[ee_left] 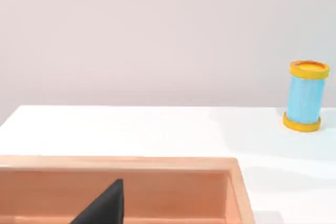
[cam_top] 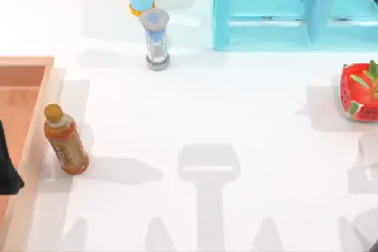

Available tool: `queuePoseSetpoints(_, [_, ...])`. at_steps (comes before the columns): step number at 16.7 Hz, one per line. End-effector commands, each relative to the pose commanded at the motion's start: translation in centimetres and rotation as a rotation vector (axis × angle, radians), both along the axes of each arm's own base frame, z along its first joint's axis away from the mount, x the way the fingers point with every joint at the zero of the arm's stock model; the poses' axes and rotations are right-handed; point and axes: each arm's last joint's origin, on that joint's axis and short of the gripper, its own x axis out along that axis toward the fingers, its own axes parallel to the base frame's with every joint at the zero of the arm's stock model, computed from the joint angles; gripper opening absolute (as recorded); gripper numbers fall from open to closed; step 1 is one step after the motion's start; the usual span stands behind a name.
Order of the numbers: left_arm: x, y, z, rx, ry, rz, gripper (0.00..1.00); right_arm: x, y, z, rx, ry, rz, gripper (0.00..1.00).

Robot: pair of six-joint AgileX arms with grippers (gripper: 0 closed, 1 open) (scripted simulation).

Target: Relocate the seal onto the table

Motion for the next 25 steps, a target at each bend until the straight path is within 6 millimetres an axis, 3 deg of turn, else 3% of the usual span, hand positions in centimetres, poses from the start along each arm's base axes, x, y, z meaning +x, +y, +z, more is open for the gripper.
queuePoseSetpoints(4, [0.0, 0.1, 0.5, 0.009, 0.031, 0.012, 1.00, 0.0, 0.0, 0.0, 0.000, 0.000, 0.000, 1.00])
queuePoseSetpoints(10, [1.5, 1.2, 5.1, 0.075, 0.368, 0.081, 1.00, 0.0, 0.0, 0.0, 0.000, 0.000, 0.000, 1.00])
queuePoseSetpoints(13, [4.3, 2.3, 6.9, 0.096, 0.672, 0.098, 1.00, 0.0, 0.0, 0.0, 0.000, 0.000, 0.000, 1.00])
queuePoseSetpoints(18, [10.0, 5.2, 8.0, 0.086, 1.147, 0.074, 1.00, 0.0, 0.0, 0.0, 0.000, 0.000, 0.000, 1.00])
queuePoseSetpoints(22, [14.0, 7.8, 7.7, 0.051, 1.416, 0.027, 1.00, 0.0, 0.0, 0.0, 0.000, 0.000, 0.000, 1.00])
queuePoseSetpoints(25, [15.9, 9.2, 7.3, 0.028, 1.530, -0.002, 1.00, 0.0, 0.0, 0.0, 0.000, 0.000, 0.000, 1.00])
